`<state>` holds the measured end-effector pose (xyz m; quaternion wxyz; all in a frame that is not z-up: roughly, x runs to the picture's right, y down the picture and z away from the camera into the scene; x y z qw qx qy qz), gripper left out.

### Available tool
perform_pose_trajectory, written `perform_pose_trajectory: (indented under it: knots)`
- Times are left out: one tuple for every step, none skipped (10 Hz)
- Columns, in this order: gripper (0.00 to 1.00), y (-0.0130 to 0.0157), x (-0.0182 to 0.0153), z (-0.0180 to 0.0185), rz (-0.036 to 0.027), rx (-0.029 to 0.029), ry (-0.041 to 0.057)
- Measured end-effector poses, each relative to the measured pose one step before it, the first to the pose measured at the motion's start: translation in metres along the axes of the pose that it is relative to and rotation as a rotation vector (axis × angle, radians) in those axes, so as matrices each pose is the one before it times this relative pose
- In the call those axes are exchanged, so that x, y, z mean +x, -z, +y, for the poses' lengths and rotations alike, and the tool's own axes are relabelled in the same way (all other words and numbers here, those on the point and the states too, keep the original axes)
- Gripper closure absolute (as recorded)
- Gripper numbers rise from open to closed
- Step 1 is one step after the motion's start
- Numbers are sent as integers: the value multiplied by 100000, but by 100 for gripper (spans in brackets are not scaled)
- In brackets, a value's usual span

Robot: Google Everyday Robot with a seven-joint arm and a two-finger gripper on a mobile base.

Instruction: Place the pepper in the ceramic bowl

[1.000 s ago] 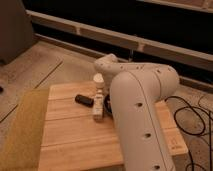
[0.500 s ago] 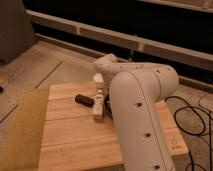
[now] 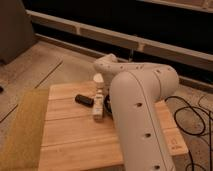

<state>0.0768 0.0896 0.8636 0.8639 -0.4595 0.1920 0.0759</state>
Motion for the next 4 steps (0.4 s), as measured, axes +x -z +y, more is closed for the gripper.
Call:
perform_pose_trajectory:
  knots:
    - [20,-6,2,0,21,0,5]
    - [20,-1,1,-4,12,15,2]
    - [20,5,-1,-1,-7,6,-3]
    - [20,-2,0,4,-2,-15,-1]
